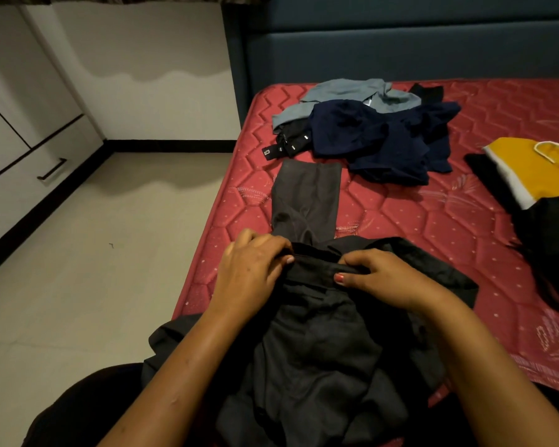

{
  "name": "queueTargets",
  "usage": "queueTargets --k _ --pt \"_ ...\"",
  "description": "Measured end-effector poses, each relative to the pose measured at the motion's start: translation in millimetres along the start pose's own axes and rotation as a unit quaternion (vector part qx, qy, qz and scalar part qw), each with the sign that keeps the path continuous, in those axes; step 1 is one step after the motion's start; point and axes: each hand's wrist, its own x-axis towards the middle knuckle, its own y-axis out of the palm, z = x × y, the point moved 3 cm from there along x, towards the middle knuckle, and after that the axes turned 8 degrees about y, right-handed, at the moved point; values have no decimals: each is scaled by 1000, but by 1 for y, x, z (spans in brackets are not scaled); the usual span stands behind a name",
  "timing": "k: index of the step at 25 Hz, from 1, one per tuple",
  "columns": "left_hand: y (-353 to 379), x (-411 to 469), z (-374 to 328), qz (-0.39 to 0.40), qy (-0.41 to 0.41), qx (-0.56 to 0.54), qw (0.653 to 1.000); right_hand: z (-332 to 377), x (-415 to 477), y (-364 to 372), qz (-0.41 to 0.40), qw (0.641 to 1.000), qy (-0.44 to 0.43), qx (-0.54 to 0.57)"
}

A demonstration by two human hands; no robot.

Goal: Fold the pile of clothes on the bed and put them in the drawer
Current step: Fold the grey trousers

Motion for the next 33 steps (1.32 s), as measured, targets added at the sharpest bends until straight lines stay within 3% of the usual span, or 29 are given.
queueTargets --k 3,6,8,10,12,15,16,18,21,23,26,29,31,33 --pt "21 -7 -4 59 33 -31 997 -7 2 10 30 1000 2 -8" --pt "34 -12 -16 112 65 -10 992 -3 6 30 -9 1000 -13 -6" --pt "33 -6 -17 166 35 -24 985 2 4 38 -37 999 -17 -29" --pt "27 8 -15 224 -42 -84 970 8 -2 36 -33 999 -38 17" --pt "25 31 -18 296 -75 -75 949 19 -15 33 -26 996 -66 62" --pt "22 53 -35 469 -111 10 876 43 -41 34 -27 990 -93 101" --pt "19 56 -38 491 -133 27 860 50 -52 33 -41 989 -89 110" --pt "8 66 -40 453 -165 21 876 51 -67 29 -88 983 -51 150" --pt "-23 89 -60 297 -175 -73 936 44 -80 21 -86 971 42 218" --pt "-48 110 -93 237 -129 -106 957 62 -83 13 -19 962 69 265" --pt "-96 147 -148 140 22 -80 987 112 -82 -34 -68 949 43 304" --pt "-171 175 -187 44 189 -109 975 147 -91 -91 -145 939 -71 305" --pt "-218 169 -191 -51 267 -165 948 169 -86 -118 -196 918 -88 332" --pt "-229 144 -165 -205 255 -177 928 181 -81 -128 -229 887 -112 385"
